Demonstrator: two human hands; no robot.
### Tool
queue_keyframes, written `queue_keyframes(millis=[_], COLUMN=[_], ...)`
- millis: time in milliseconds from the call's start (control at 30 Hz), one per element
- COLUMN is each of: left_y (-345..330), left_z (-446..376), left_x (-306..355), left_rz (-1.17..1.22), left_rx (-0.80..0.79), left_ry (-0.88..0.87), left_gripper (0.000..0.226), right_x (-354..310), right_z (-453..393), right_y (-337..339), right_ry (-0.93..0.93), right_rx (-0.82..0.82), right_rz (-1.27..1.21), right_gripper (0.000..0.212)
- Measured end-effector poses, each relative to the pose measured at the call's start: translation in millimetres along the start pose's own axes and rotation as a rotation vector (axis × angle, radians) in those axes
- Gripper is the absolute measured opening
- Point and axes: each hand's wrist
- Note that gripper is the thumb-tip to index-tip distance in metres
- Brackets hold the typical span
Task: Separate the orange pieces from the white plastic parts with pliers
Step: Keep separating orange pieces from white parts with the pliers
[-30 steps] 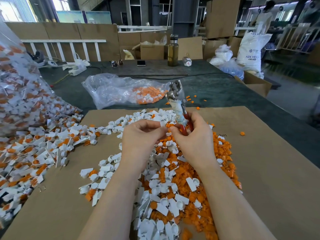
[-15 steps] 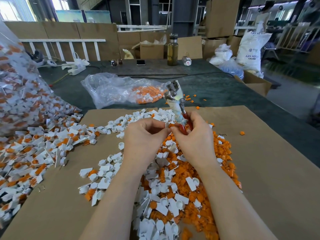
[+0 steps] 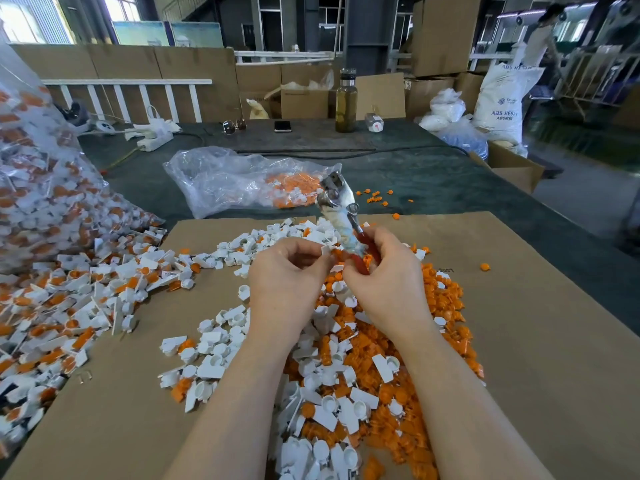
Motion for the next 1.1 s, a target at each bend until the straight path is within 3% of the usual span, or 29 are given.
queue_keyframes(millis=[300, 667, 833, 1033, 1100], left_y=[7.9, 15.8, 21.8, 23.5, 24.4], left_z=[-2.1, -6.2, -9.2, -10.8, -11.3], left_x=[0.4, 0.5, -0.3, -0.5, -0.9], left_rz=[0.315, 0.561, 0.608, 0.595, 0.593], left_rx=[-0.045, -0.021, -0.012, -0.020, -0.021], left_ry=[0.072, 0.084, 0.089, 0.087, 0.087], left_gripper=[0.011, 0.007, 0.005, 0.005, 0.006], right_x=[1.2, -1.7, -4.7, -2.8, -1.7], right_z=[-1.8, -0.5, 0.5, -0.7, -0.9], right_y=[10.1, 20.7, 22.5, 21.9, 20.5], right_ry=[-0.089, -0.137, -0.129, -0.100, -0.077], right_rx=[-0.087, -0.422, -0.579, -0.641, -0.643], right_rz=[-0.173, -0.186, -0.117, -0.045, -0.033], right_gripper=[0.017, 0.020, 0.018, 0.032, 0.028])
Point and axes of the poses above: each hand's wrist, its own z-axis away from the middle knuckle, its own y-axis out of the back of the hand, x = y × z, and after that the axes turned 2 degrees about -x, right-handed
